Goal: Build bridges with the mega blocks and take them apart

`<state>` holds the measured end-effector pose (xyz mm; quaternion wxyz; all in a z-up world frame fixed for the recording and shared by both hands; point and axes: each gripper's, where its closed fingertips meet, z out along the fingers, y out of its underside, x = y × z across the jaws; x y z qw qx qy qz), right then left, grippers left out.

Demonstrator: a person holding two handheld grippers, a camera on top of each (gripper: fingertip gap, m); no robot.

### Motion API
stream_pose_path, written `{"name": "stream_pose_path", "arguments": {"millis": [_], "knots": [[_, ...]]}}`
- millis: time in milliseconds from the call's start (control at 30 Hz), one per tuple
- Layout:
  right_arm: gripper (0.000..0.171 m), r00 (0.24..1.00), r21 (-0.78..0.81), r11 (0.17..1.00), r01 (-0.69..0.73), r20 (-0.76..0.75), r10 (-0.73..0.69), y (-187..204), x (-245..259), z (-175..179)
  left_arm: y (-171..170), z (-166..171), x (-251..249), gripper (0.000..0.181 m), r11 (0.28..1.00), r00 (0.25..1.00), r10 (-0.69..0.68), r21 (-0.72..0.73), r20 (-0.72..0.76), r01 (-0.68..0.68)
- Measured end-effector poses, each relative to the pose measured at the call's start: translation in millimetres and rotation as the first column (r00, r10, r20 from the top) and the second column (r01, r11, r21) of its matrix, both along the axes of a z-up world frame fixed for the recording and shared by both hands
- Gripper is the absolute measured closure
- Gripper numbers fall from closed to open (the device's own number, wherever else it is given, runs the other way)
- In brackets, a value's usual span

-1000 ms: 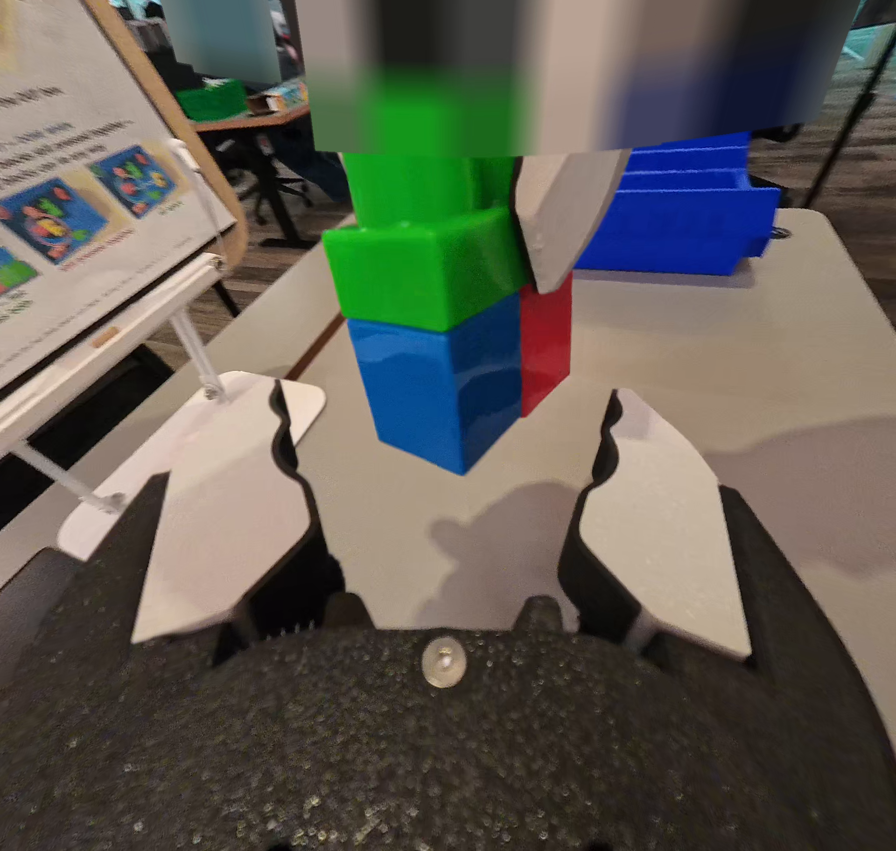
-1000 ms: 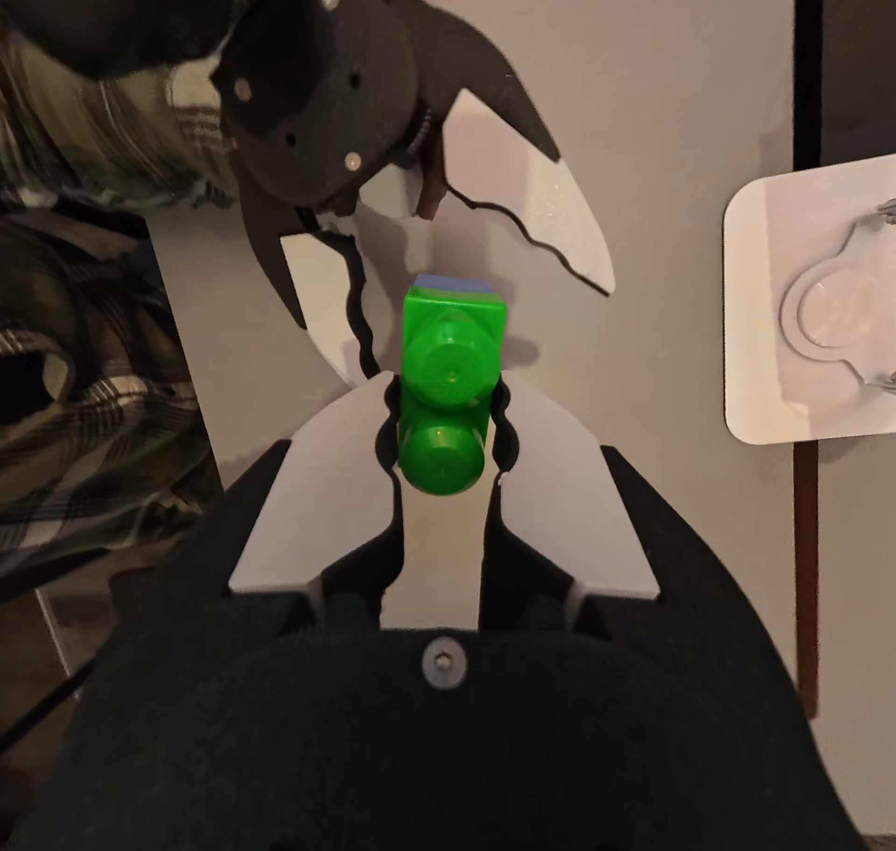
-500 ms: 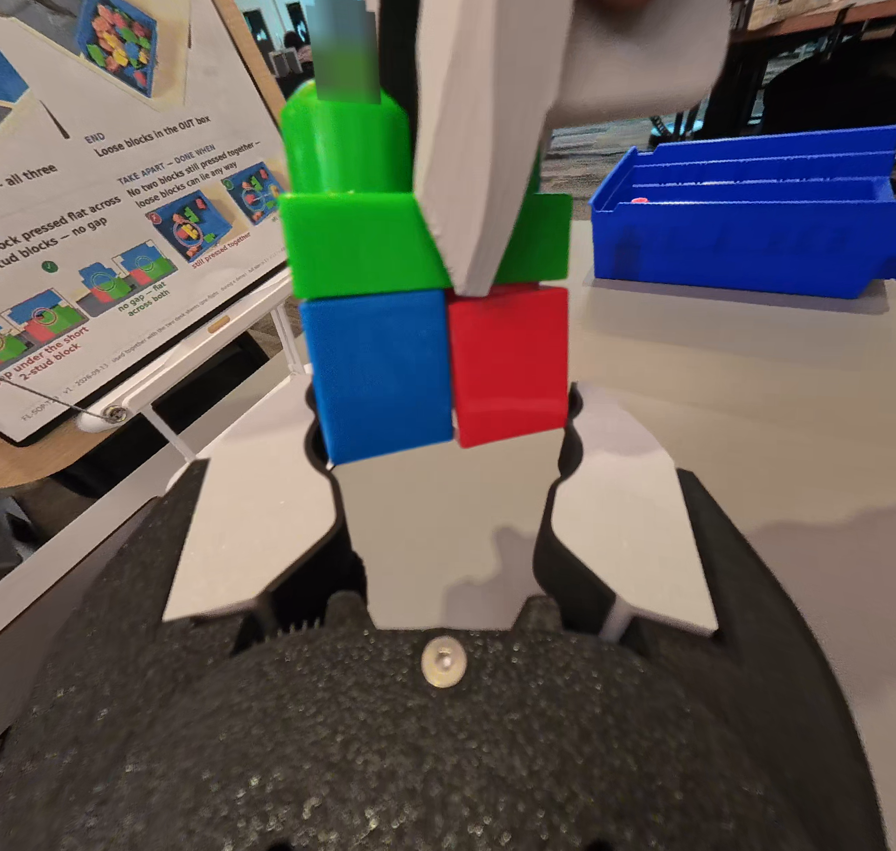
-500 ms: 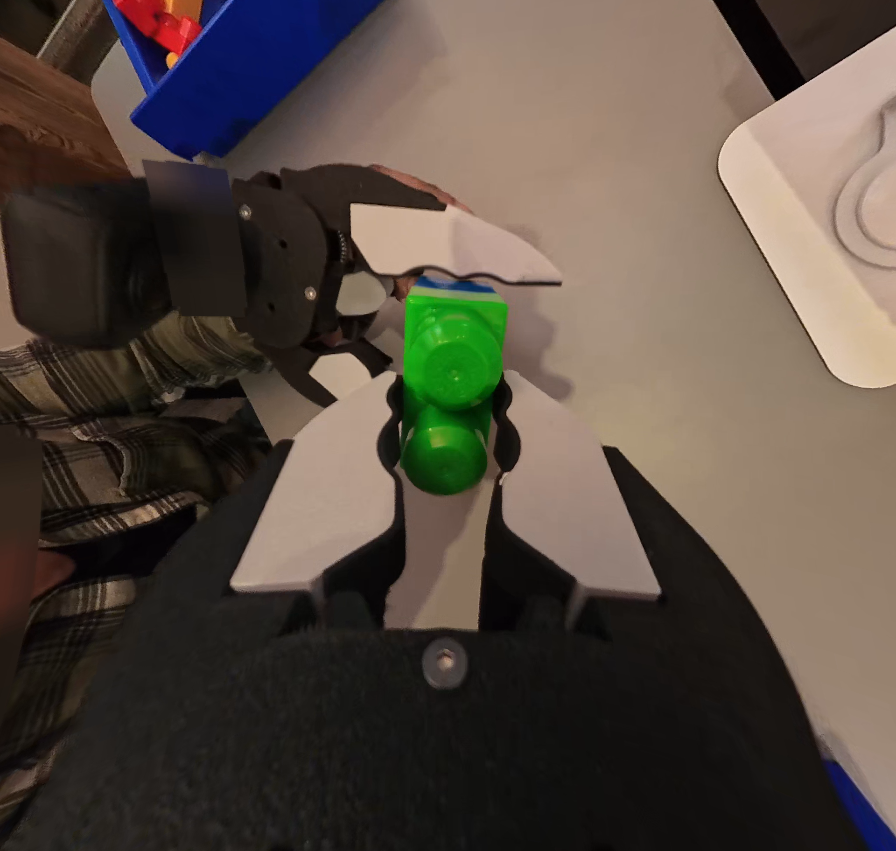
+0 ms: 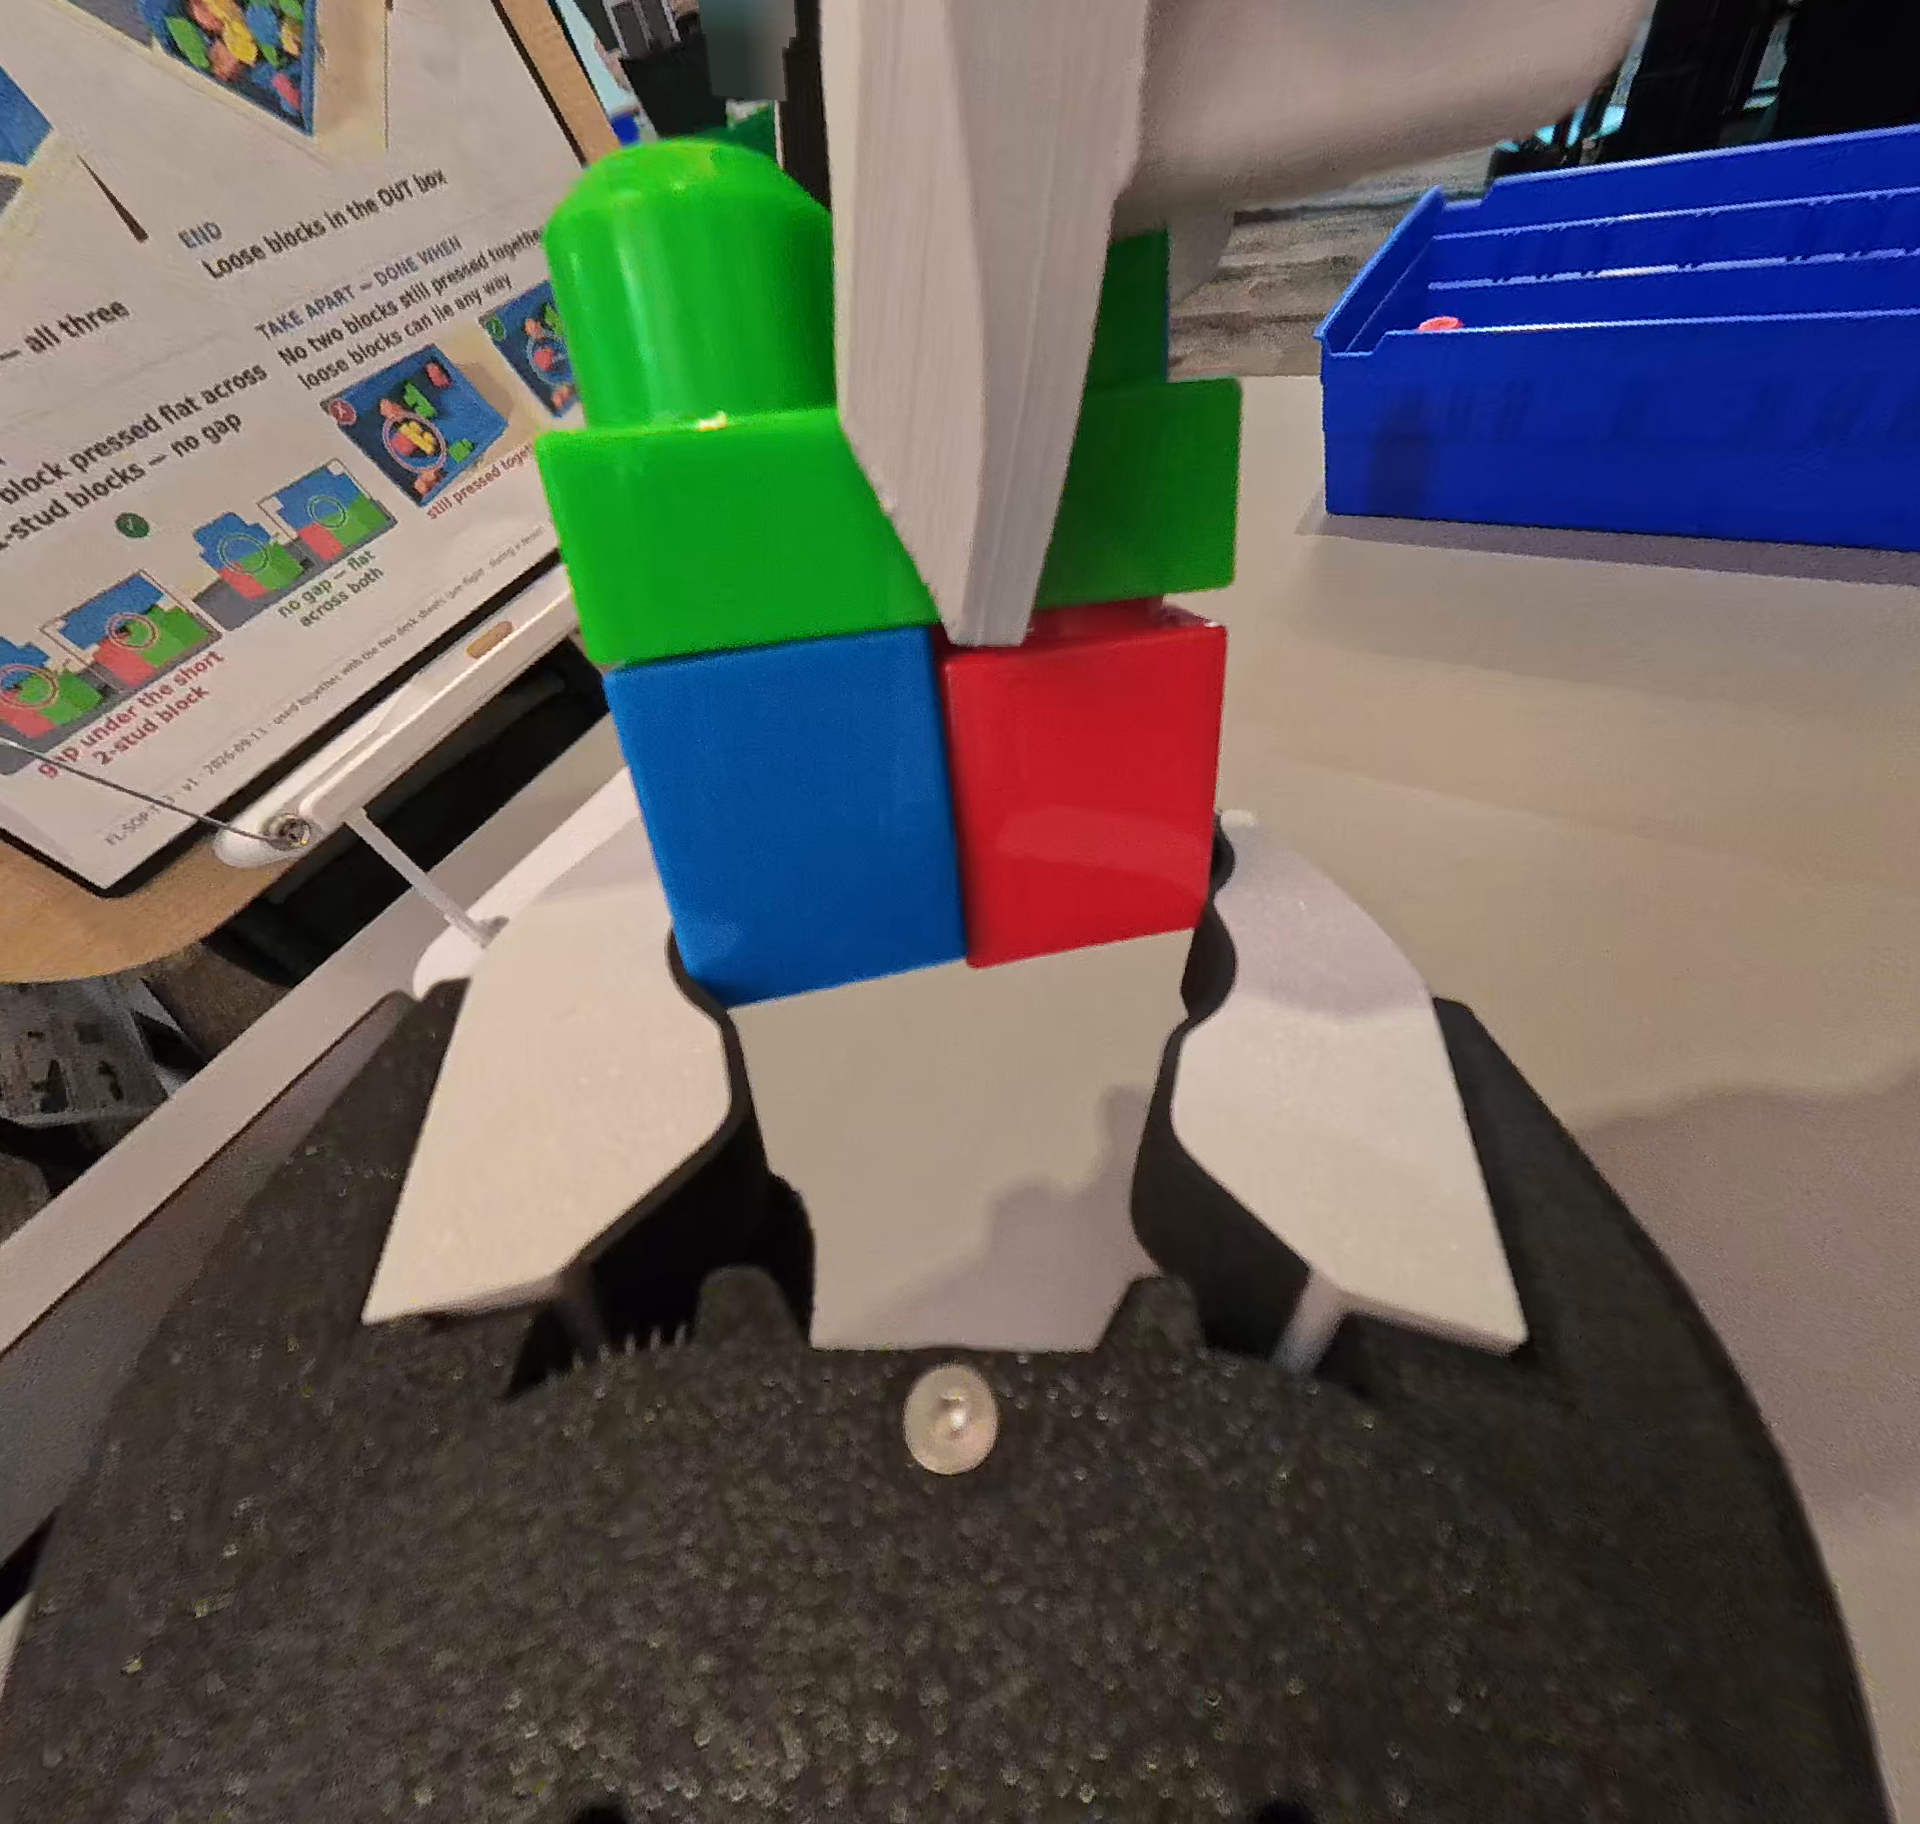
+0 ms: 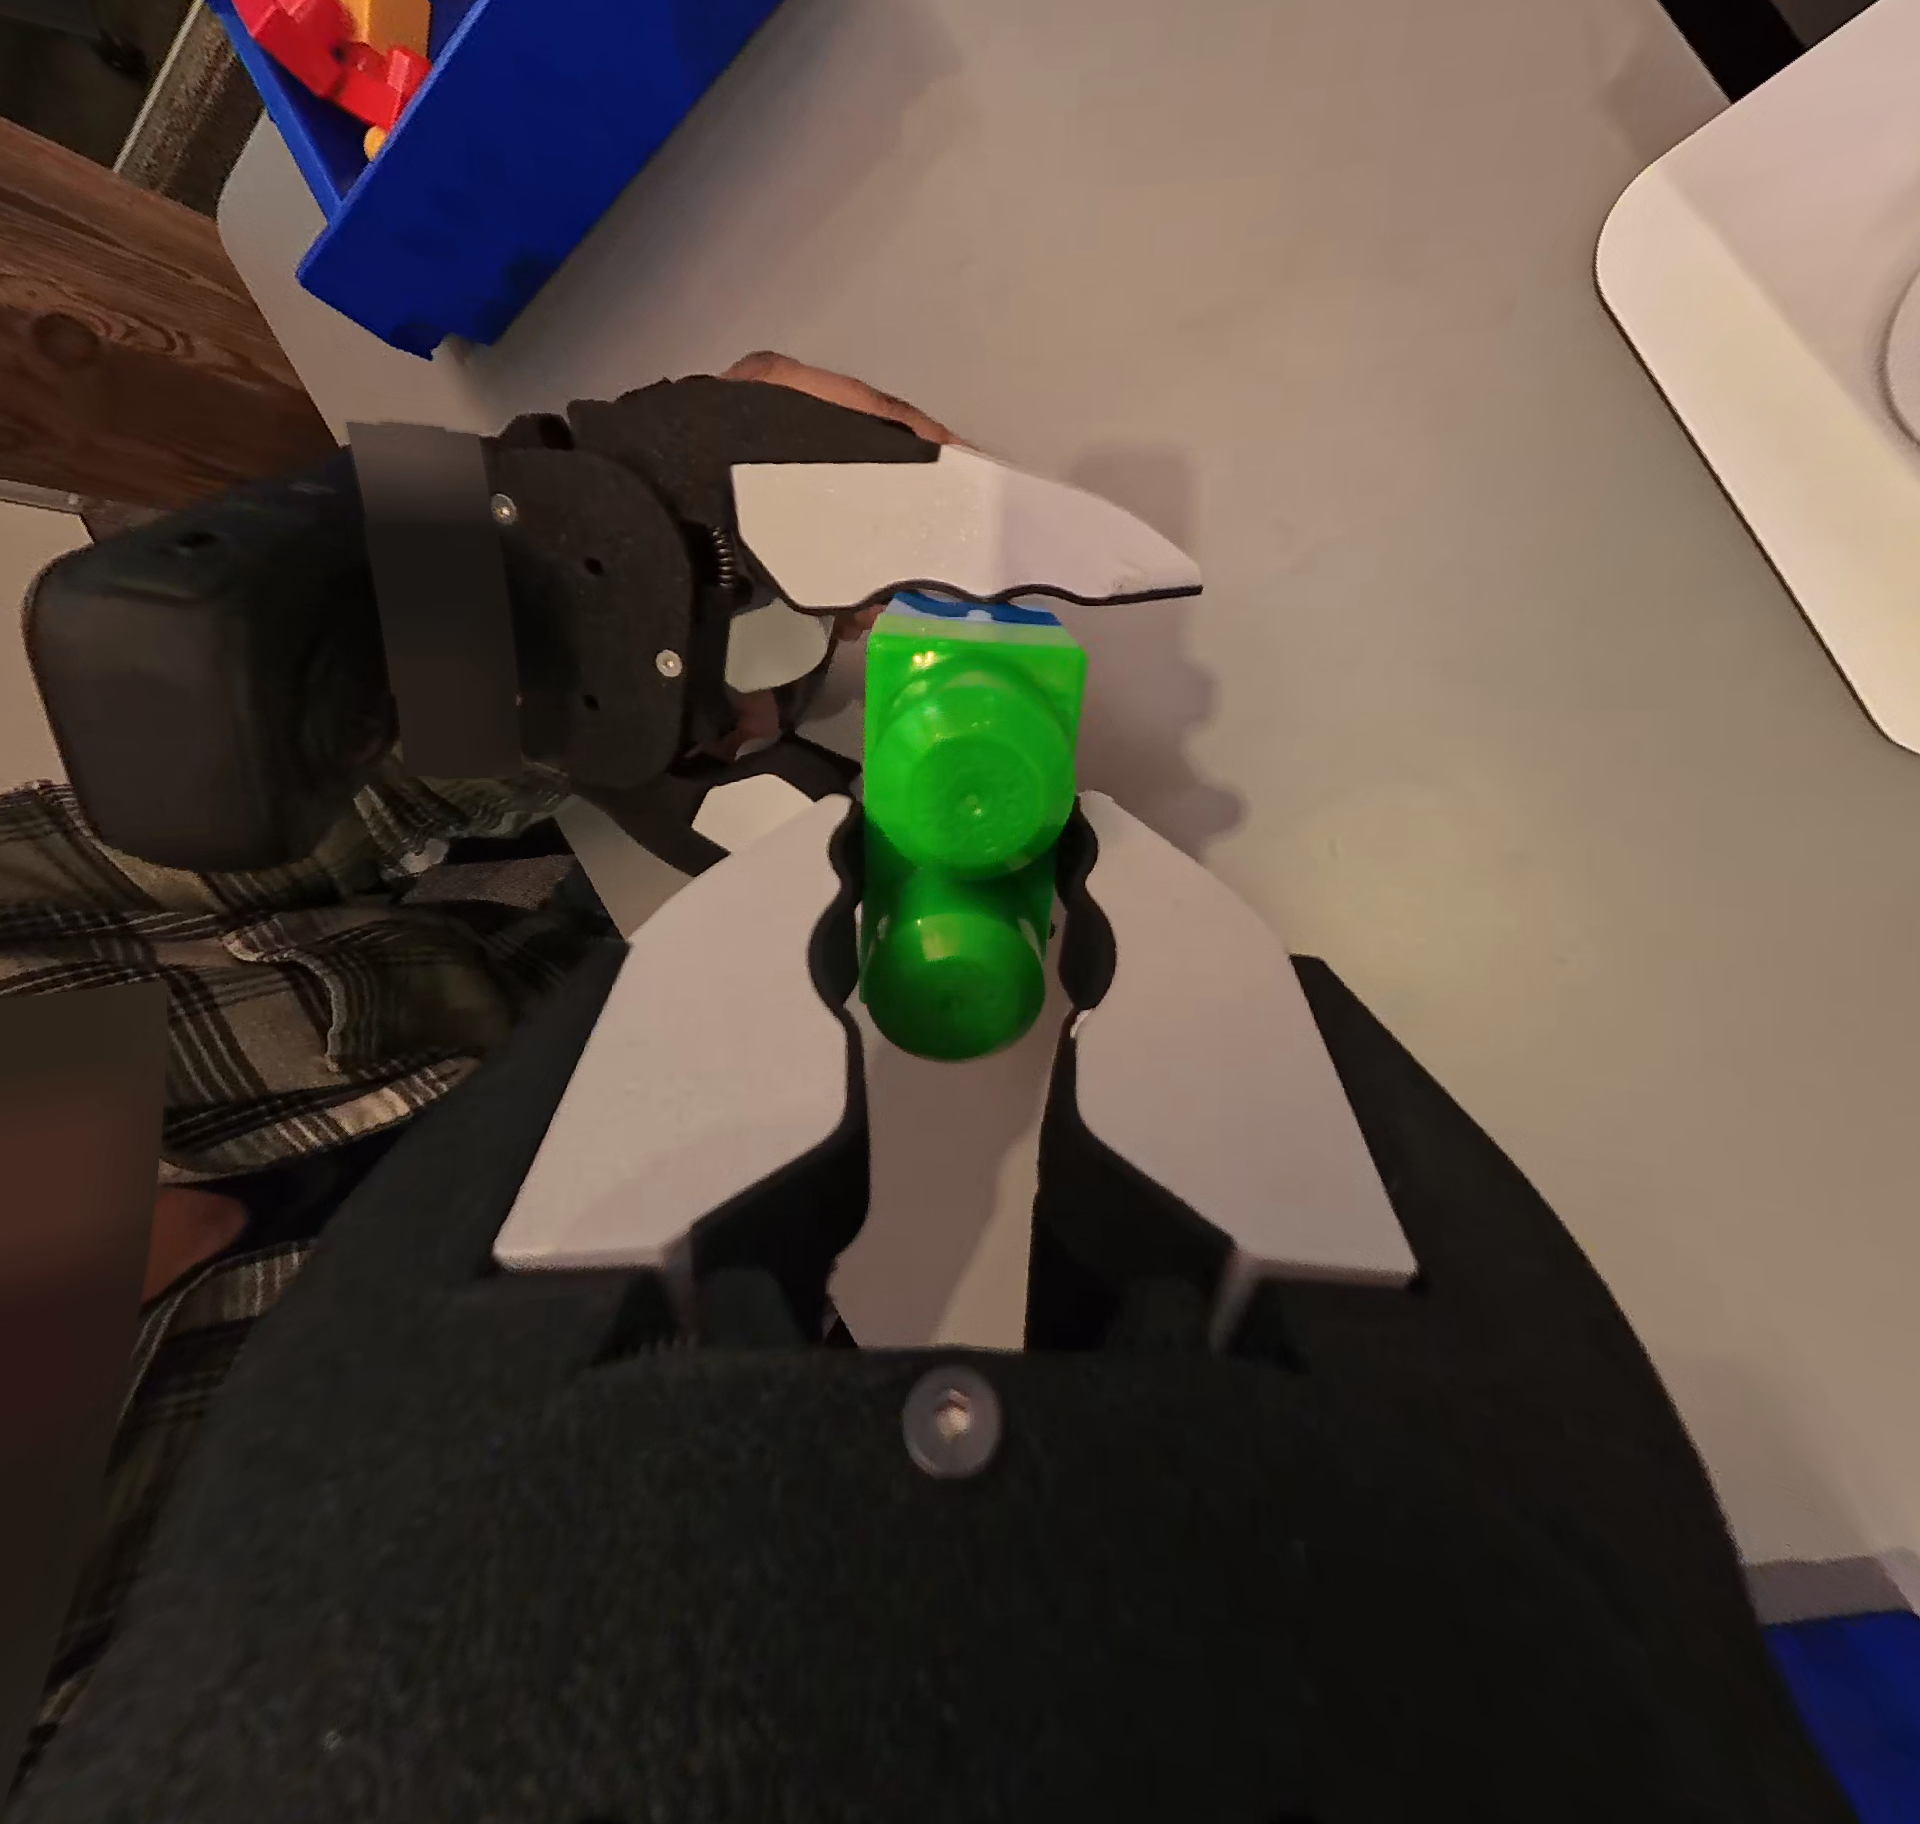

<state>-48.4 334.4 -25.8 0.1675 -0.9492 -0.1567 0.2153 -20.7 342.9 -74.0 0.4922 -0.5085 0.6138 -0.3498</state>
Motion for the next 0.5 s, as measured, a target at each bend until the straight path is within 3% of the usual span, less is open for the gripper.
{"name": "stream_pose_path", "arguments": {"millis": [133, 400, 500], "knots": [[0.136, 1.000, 0.007, 1.000, 0.007, -0.028, -0.007, -0.4, 1.8, 3.2, -3.0, 2.1, 0.7, 0.092, 0.999, 1.000, -0.021, -0.031, -0.019, 0.021], [0.136, 0.998, 0.022, 1.000, -0.009, -0.068, 0.010, -2.7, 9.6, 7.3, -2.8, 8.0, 2.7, 0.091, 0.997, 0.996, -0.064, 0.039, 0.055, 0.062], [0.136, 0.998, 0.031, 0.999, -0.024, -0.063, 0.026, -4.4, 12.7, 12.3, -3.2, 7.2, 1.3, 0.099, 0.996, 0.994, -0.091, 0.026, 0.059, 0.090]]}}
